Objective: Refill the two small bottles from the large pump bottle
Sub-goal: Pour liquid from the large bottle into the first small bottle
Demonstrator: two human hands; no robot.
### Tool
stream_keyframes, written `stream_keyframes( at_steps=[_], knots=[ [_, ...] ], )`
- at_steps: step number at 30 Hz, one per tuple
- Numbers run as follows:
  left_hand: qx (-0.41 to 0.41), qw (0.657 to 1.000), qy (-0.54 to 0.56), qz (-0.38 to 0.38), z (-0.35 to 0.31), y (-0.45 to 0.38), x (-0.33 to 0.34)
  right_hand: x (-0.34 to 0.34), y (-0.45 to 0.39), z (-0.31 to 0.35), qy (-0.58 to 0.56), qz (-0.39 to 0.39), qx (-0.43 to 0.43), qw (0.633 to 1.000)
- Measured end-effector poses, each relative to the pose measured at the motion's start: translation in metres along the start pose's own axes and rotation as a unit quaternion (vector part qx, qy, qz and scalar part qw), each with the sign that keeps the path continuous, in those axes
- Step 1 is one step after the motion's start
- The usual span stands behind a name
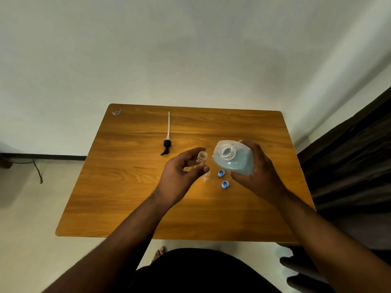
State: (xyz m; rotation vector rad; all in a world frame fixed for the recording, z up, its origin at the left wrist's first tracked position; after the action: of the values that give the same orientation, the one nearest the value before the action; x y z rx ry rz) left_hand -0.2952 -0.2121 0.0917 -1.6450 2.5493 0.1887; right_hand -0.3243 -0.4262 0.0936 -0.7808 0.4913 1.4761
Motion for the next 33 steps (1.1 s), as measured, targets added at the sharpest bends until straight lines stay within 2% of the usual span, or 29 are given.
stream_keyframes(
  at_steps=[3,11,33],
  knots=[
    [0.023,1.000,0.002,-0.007,-0.014,0.001,-0.017,-0.008,-0.013,0.026,0.041,0.028,-0.026,0.998],
    [0.048,0.999,-0.002,0.008,-0.024,0.003,-0.040,-0.006,-0.033,0.074,0.200,0.044,-0.089,0.975],
    [0.057,0.997,-0.040,-0.013,-0.027,-0.003,-0.044,-0.021,-0.049,0.106,0.334,0.083,-0.133,0.930]
  ],
)
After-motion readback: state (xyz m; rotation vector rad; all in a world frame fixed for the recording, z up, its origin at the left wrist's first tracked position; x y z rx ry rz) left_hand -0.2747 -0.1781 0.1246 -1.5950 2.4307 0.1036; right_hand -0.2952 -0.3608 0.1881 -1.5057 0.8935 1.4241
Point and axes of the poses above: each hand's wrist, its own y-axis away from the middle knuckle, its own x-axis out of the palm, z = x × y, the point moved 7 cm from there along -y, towards the middle knuckle, and after that the axes turned 7 degrees about z, right-handed, at the moved point
